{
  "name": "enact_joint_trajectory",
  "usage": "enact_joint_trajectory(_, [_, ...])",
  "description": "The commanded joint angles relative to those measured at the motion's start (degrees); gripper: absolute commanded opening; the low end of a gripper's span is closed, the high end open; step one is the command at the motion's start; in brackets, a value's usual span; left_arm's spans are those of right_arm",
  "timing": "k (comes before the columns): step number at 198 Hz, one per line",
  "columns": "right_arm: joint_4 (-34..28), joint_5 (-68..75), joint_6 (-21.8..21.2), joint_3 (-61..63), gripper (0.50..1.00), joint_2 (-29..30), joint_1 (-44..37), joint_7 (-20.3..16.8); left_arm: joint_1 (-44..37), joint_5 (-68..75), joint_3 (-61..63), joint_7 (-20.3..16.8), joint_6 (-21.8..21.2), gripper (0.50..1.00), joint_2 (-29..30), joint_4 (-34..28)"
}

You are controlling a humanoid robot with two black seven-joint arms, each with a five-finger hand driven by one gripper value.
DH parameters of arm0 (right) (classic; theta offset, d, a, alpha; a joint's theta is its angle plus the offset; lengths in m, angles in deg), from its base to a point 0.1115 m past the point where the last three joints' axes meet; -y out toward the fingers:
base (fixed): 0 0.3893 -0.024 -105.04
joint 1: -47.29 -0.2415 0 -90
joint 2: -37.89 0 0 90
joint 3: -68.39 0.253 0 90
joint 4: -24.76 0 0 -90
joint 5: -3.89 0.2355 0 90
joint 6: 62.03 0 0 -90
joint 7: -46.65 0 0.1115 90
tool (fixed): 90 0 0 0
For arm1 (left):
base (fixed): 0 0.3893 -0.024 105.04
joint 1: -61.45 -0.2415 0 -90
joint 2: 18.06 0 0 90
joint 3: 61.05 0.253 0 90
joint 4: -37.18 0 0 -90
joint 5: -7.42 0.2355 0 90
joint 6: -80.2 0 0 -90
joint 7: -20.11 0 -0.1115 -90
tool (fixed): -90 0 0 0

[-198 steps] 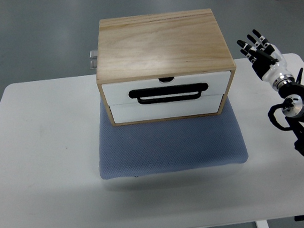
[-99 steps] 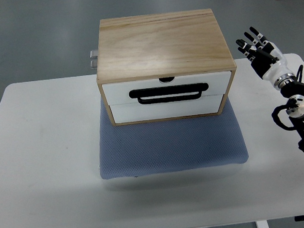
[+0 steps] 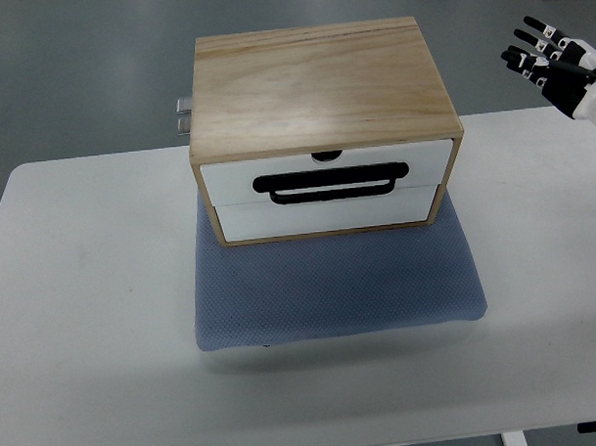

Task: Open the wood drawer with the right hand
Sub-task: 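Raise the right hand and swing it over the box top, then lower the right hand to the upper drawer's black handle and hook fingers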

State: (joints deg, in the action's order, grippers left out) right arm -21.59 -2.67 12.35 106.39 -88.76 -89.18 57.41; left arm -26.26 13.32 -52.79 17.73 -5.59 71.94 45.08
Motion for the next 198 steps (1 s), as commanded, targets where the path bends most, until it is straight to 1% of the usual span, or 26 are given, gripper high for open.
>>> enact_joint_trajectory(1, [-3.7, 0.7, -2.0, -7.4, 0.952, -4.6, -4.5, 1.6, 0.0, 0.0, 0.0, 0.0, 0.0, 1.000, 0.0, 0.0])
enact_joint_trajectory(12, [-6.0, 0.6, -2.9, -10.1, 0.952, -6.8, -7.2, 2.1, 0.0, 0.0, 0.0, 0.0, 0.0, 1.000, 0.0, 0.0])
enact_joint_trajectory(22, [-6.0, 0.6, -2.9, -10.1, 0.952, -6.9, -7.2, 2.1, 0.0, 0.0, 0.0, 0.0, 0.0, 1.000, 0.0, 0.0])
enact_joint_trajectory(23, [-8.4, 0.6, -3.5, -13.5, 0.952, -9.2, -10.3, 2.2, 0.0, 0.0, 0.0, 0.0, 0.0, 1.000, 0.0, 0.0])
enact_joint_trajectory(29, [-9.8, 0.6, -3.8, -15.8, 0.952, -10.5, -12.6, 2.2, 0.0, 0.0, 0.0, 0.0, 0.0, 1.000, 0.0, 0.0])
enact_joint_trajectory(57, [-15.3, 0.5, -4.7, -25.4, 0.950, -13.2, -22.9, 2.2, 0.0, 0.0, 0.0, 0.0, 0.0, 1.000, 0.0, 0.0])
enact_joint_trajectory(73, [-18.4, 0.4, -6.3, -31.5, 0.950, -14.4, -29.4, 2.2, 0.0, 0.0, 0.0, 0.0, 0.0, 1.000, 0.0, 0.0])
enact_joint_trajectory(94, [-21.2, -0.6, -9.2, -38.8, 0.950, -14.3, -37.2, 2.1, 0.0, 0.0, 0.0, 0.0, 0.0, 1.000, 0.0, 0.0])
enact_joint_trajectory(107, [-22.9, -1.8, -10.0, -44.0, 0.950, -13.8, -42.1, 2.1, 0.0, 0.0, 0.0, 0.0, 0.0, 1.000, 0.0, 0.0])
enact_joint_trajectory(118, [-23.3, -2.0, -10.0, -44.9, 0.950, -13.7, -43.0, 2.1, 0.0, 0.0, 0.0, 0.0, 0.0, 1.000, 0.0, 0.0])
enact_joint_trajectory(119, [-24.9, -2.7, -10.1, -49.2, 0.950, -13.4, -46.9, 2.2, 0.0, 0.0, 0.0, 0.0, 0.0, 1.000, 0.0, 0.0])
enact_joint_trajectory(121, [-25.4, -2.8, -10.1, -50.0, 0.950, -13.3, -47.7, 2.2, 0.0, 0.0, 0.0, 0.0, 0.0, 1.000, 0.0, 0.0])
enact_joint_trajectory(156, [-31.0, -4.2, -10.7, -60.8, 0.950, -10.5, -58.6, 2.2, 0.0, 0.0, 0.0, 0.0, 0.0, 1.000, 0.0, 0.0])
enact_joint_trajectory(184, [-34.3, -4.5, -10.7, -68.1, 0.950, -7.3, -64.9, 2.1, 0.0, 0.0, 0.0, 0.0, 0.0, 1.000, 0.0, 0.0])
enact_joint_trajectory(198, [-36.4, -4.4, -9.8, -71.4, 0.950, -4.9, -67.0, 2.1, 0.0, 0.0, 0.0, 0.0, 0.0, 1.000, 0.0, 0.0])
